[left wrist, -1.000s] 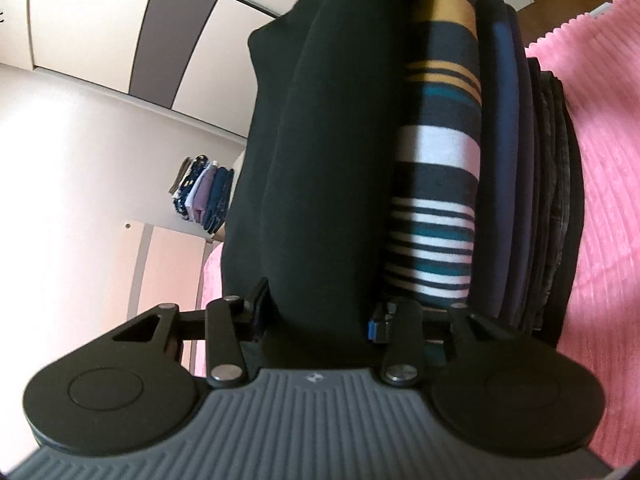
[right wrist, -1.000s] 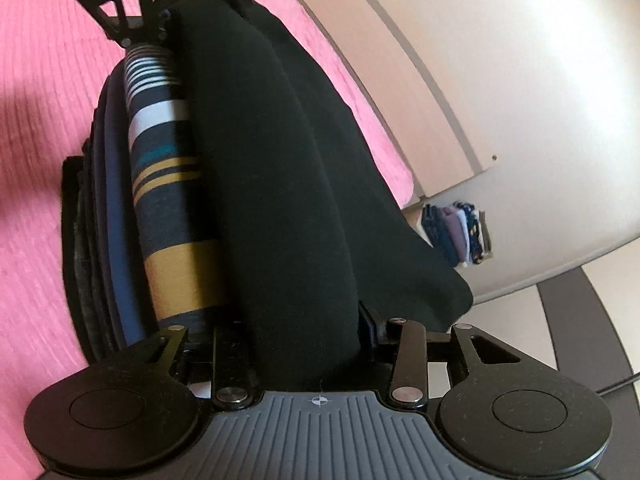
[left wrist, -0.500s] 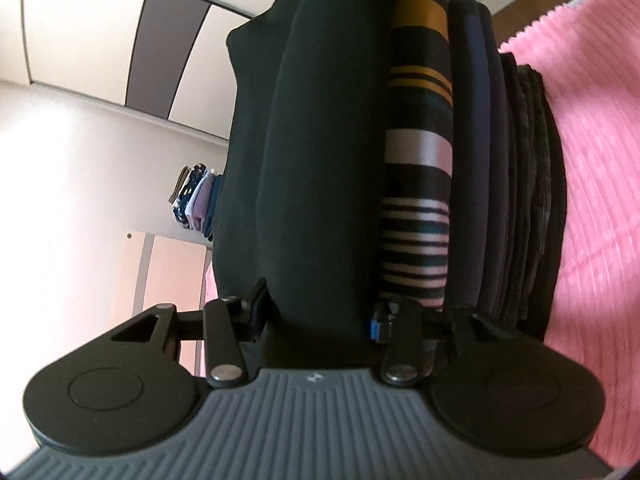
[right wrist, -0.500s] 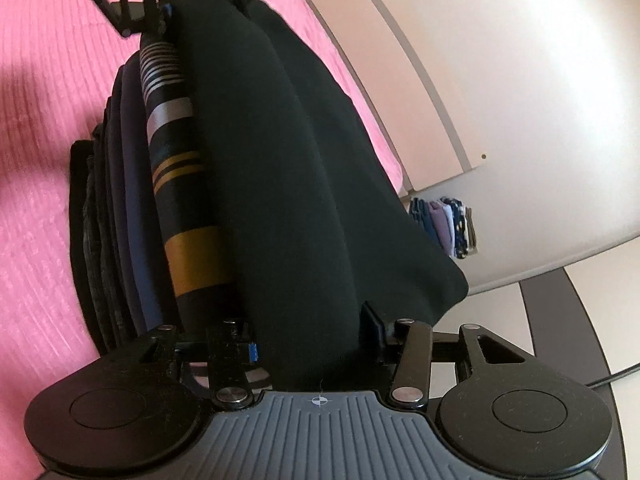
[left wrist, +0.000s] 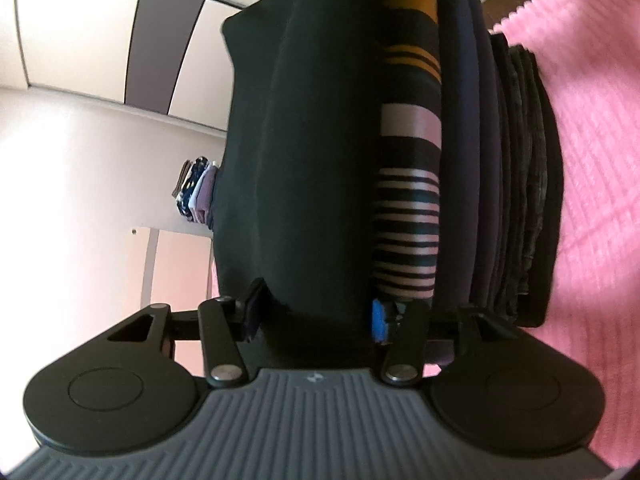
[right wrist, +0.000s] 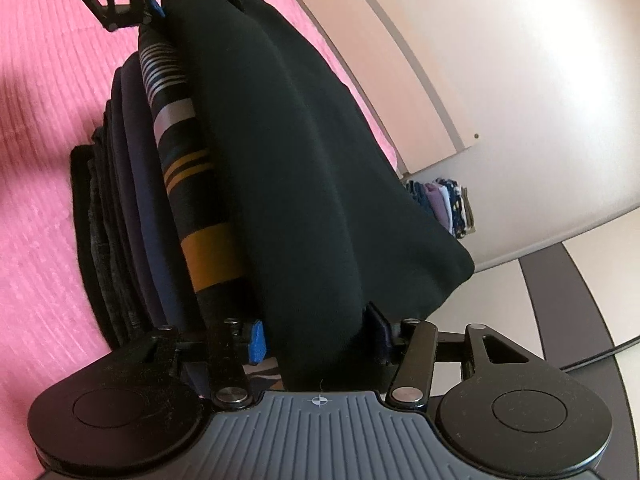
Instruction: Fold clothes
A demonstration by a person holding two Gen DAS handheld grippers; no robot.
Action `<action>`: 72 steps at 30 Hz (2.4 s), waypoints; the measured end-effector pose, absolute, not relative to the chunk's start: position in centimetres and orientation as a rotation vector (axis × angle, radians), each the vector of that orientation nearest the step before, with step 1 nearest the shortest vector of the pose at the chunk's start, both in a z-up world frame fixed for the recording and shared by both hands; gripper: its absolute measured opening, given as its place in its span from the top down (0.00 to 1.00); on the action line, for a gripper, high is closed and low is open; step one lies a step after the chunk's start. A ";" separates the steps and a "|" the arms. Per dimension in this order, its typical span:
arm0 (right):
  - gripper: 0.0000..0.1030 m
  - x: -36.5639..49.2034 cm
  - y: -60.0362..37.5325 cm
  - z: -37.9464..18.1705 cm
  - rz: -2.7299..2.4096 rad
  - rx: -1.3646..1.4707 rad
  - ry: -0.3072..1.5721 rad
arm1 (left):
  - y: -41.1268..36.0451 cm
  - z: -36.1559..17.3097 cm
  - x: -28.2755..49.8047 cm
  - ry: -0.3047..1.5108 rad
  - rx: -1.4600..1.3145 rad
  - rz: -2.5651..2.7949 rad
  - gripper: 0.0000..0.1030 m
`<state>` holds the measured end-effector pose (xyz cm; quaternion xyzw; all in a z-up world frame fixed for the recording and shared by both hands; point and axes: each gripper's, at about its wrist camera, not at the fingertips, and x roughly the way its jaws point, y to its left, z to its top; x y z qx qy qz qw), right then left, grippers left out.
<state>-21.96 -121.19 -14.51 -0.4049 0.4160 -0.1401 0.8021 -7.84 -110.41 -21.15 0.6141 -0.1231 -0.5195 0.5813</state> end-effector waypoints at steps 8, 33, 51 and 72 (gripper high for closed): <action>0.44 -22.5 -120.5 -15.6 -0.327 -0.848 0.910 | -107.3 -17.8 -7.2 -0.057 1.266 -1.245 0.55; 0.44 -23.4 -126.3 -13.3 -0.342 -0.022 0.732 | -109.6 -14.3 -1.8 0.474 0.709 -1.221 0.66; 0.03 -29.3 -120.7 -9.3 -0.412 0.059 0.726 | -102.9 -10.8 -6.0 0.661 0.507 -1.080 0.22; 0.01 -38.7 -108.9 -5.6 -0.596 0.383 0.742 | -90.0 -4.6 -13.6 0.824 0.150 -0.987 0.03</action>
